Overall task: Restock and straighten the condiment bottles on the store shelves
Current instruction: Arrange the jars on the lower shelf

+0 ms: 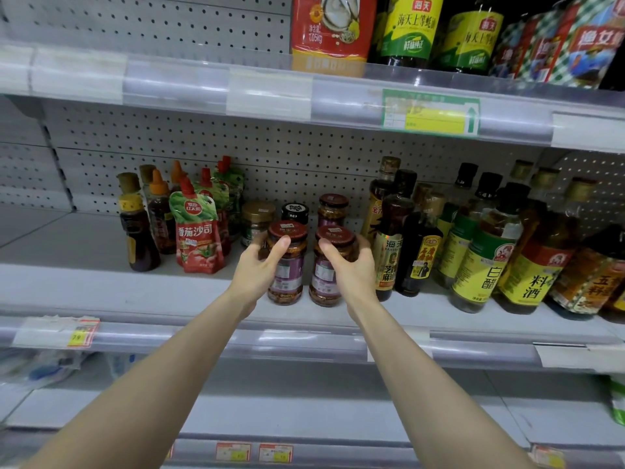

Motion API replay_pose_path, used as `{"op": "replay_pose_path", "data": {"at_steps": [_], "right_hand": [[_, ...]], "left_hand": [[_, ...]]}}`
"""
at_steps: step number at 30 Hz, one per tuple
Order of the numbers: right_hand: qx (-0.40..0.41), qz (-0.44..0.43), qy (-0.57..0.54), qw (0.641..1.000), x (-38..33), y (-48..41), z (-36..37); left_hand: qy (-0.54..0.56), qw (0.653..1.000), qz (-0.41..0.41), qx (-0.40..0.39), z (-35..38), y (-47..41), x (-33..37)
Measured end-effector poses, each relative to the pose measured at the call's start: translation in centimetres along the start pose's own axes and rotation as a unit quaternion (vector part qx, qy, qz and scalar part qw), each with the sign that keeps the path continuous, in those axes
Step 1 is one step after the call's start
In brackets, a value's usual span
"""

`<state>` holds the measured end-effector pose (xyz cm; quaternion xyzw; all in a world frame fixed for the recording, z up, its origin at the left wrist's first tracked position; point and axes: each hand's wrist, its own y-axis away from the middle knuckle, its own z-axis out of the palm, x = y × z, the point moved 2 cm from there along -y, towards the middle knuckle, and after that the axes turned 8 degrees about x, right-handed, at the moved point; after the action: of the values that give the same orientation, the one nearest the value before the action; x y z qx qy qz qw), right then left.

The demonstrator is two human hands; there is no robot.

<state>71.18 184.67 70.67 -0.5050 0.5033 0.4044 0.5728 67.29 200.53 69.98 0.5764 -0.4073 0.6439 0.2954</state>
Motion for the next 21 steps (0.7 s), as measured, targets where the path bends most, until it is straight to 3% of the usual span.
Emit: {"op": "replay_pose_path", "data": {"at_steps": [3, 9, 14, 18, 21], "right_hand": [[0.009, 0.007, 0.044, 0.999, 0.2, 0.1, 0.1], [-0.019, 0.02, -0.017, 0.999, 0.5, 0.5, -0.8], [0.012, 0.032, 0.052, 0.998, 0.5, 0.2, -0.6], [-0.017, 0.062, -0.028, 0.998, 0.7, 0.2, -1.2], [0.001, 0.042, -0.007, 0.999, 0.4, 0.2, -1.3]], "left_hand": [[0.002, 1.0, -0.001, -0.003, 0.0, 0.0, 0.2], [-0.012, 1.0, -0.001, 0.008, -0.1, 0.0, 0.3], [-0.013, 1.0, -0.001, 0.009, 0.0, 0.1, 0.5], [-0.014, 1.0, -0.005, 0.008, -0.2, 0.0, 0.2], [-0.012, 1.0, -0.011, 0.007, -0.1, 0.0, 0.0]]}}
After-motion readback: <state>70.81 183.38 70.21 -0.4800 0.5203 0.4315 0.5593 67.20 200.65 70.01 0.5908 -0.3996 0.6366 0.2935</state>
